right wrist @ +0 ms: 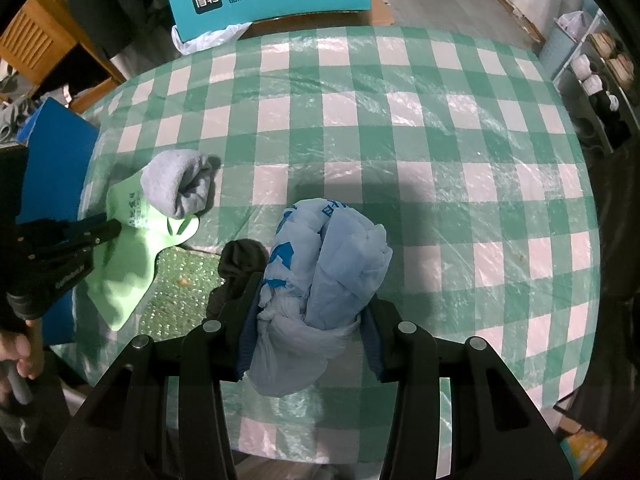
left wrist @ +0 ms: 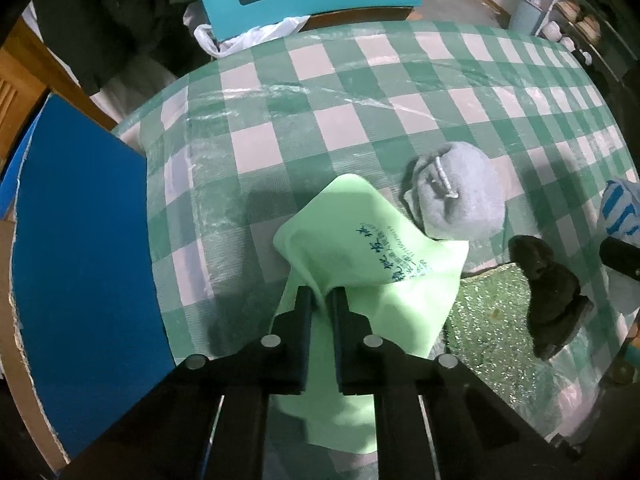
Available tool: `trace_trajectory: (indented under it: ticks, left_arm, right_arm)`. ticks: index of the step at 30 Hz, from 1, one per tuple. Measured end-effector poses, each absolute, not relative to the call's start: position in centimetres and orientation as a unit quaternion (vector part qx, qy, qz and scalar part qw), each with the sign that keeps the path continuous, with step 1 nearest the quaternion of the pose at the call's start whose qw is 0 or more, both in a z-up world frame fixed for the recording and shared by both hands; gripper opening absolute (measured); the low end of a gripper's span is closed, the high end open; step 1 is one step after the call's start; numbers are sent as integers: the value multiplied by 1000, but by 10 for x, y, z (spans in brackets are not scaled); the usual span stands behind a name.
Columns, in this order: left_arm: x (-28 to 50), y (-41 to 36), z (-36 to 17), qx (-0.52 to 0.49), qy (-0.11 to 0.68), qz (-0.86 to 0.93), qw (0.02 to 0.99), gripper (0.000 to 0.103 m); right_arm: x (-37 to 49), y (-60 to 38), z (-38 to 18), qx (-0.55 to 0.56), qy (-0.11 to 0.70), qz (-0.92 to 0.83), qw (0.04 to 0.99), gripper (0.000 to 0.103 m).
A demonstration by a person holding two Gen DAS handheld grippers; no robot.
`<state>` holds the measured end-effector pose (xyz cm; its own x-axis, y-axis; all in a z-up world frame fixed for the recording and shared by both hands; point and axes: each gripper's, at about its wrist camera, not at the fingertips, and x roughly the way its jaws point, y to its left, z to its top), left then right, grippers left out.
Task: Organize soft objects
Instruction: 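Grasp the light green cloth with the left gripper and lift it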
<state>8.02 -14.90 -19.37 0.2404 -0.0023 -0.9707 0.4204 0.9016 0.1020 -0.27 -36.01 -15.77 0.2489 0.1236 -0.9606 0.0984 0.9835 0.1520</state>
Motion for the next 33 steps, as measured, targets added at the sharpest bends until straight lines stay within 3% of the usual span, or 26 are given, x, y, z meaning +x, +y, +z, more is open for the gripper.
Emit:
trace_trajectory:
  ticks: [8,29,31,32,33]
  left_arm:
    - [72,-150,-176,164,588,-155,777,4]
    - [42,-141,-137,129,577,-192,783,4]
    - [44,-141,-144,132,584,-184,780,7]
    - [45,-140,-148,132,590,-179,776,18]
    - [48,-139,-154,131,596,-174,773,37]
  right_arm:
    - [-2,-359,-153,90,609,9,788,43]
    - [-5,-347,-135,85,597,20,797,43]
    - [-6,-346,-134,85,597,21,797,43]
    - [-6,-345,-134,85,597,22,797,43]
    - [-6,-345,-134,85,597,22,797,43]
